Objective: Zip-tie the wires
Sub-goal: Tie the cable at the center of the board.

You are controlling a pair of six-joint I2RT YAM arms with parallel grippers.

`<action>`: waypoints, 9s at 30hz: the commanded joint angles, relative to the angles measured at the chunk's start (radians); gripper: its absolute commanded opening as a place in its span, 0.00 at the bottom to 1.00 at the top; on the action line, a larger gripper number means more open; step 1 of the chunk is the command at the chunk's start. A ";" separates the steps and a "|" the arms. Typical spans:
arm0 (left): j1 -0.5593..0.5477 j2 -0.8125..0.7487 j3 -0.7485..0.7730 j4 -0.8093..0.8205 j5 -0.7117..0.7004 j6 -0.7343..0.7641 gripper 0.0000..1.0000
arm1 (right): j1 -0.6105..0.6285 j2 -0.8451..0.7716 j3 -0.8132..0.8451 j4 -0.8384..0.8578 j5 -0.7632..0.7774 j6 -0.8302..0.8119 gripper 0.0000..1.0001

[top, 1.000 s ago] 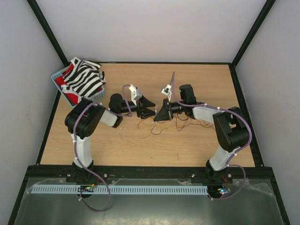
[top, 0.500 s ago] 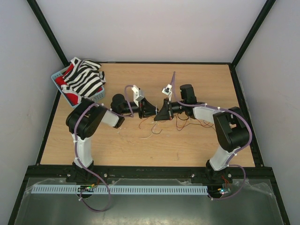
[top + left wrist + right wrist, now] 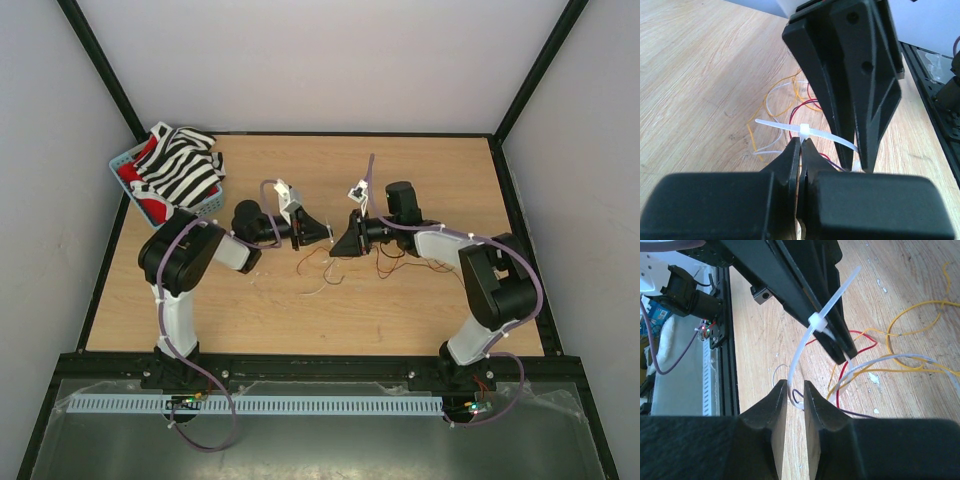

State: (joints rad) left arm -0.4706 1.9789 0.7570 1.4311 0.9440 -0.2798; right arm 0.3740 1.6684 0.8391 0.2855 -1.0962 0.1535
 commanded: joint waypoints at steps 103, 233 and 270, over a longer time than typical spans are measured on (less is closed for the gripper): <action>-0.024 -0.048 -0.068 0.050 0.042 0.163 0.00 | -0.033 0.001 0.213 -0.027 0.233 0.198 0.48; 0.046 -0.109 -0.126 0.050 -0.088 0.159 0.18 | -0.001 0.052 0.316 -0.073 0.312 0.225 0.00; -0.039 -0.059 0.002 0.049 -0.139 0.030 0.47 | 0.001 -0.048 0.159 0.114 0.302 0.394 0.00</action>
State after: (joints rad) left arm -0.5007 1.9038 0.7242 1.4456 0.8165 -0.2298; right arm 0.3740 1.6547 1.0119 0.3435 -0.7727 0.5205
